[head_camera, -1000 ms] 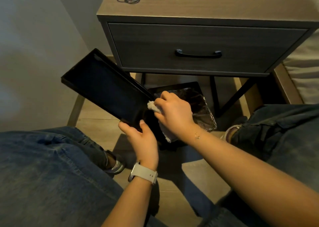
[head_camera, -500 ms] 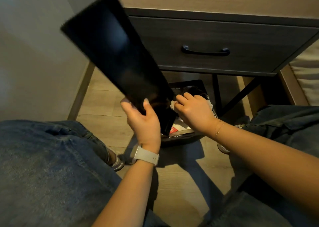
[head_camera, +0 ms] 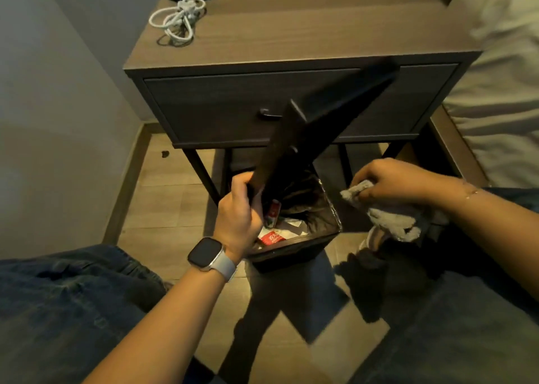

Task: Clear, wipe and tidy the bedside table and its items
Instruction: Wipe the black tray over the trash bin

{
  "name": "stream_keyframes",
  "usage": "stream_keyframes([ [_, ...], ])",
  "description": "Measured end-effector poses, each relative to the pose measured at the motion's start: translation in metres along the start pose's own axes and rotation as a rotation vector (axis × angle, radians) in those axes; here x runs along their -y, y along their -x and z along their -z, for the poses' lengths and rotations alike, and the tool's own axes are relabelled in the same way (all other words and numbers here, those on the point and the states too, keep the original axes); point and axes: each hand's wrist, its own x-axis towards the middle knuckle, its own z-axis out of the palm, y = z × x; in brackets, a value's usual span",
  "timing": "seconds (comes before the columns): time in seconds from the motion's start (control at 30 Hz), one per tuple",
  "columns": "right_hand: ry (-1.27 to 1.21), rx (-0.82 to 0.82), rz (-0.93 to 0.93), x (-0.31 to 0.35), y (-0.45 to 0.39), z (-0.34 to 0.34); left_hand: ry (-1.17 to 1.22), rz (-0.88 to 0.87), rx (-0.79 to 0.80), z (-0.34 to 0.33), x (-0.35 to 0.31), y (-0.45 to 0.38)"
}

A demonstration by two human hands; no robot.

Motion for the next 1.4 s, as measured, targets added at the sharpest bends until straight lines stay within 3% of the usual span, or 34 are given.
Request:
stream_keyframes([
  [0.07,-0.264,-0.047,-0.097,-0.016,0.0,0.013,-0.077,-0.123,0.115,0.003,0.005,0.004],
  [0.17,-0.656,-0.132,-0.151,-0.031,0.004,0.032,-0.073,-0.145,0.324,0.003,0.014,0.009],
  [0.33,-1.004,-0.201,0.069,-0.019,0.017,0.056,-0.05,-0.448,0.531,-0.007,0.019,0.001],
  [0.43,-0.781,-0.159,0.212,0.003,0.01,0.037,-0.124,-0.59,0.666,-0.011,0.016,-0.008],
  [0.53,-0.384,0.147,0.275,0.024,-0.006,0.0,-0.147,-0.659,0.674,-0.016,0.021,-0.006],
  [0.63,-0.408,-0.023,0.189,0.03,-0.02,-0.018,-0.132,-0.627,0.644,-0.018,0.025,-0.002],
  [0.7,-0.401,0.074,0.207,0.035,-0.025,-0.025,-0.115,-0.621,0.598,-0.019,0.028,0.002],
  [0.8,-0.381,0.052,0.187,0.035,-0.028,-0.029,-0.108,-0.65,0.6,-0.025,0.03,0.004],
  [0.9,-0.38,0.188,0.215,0.035,-0.027,-0.029,-0.068,-0.593,0.589,-0.03,0.032,0.008],
  [1.0,-0.493,-0.013,0.178,0.028,-0.025,-0.007,-0.088,-0.487,0.582,-0.027,0.033,0.011],
  [1.17,-0.693,-0.195,0.138,0.014,-0.008,0.038,-0.082,-0.089,0.445,-0.007,0.023,0.0],
  [1.4,-1.184,-0.674,0.105,-0.002,0.017,0.071,-0.006,-0.025,0.37,0.025,-0.018,-0.018],
])
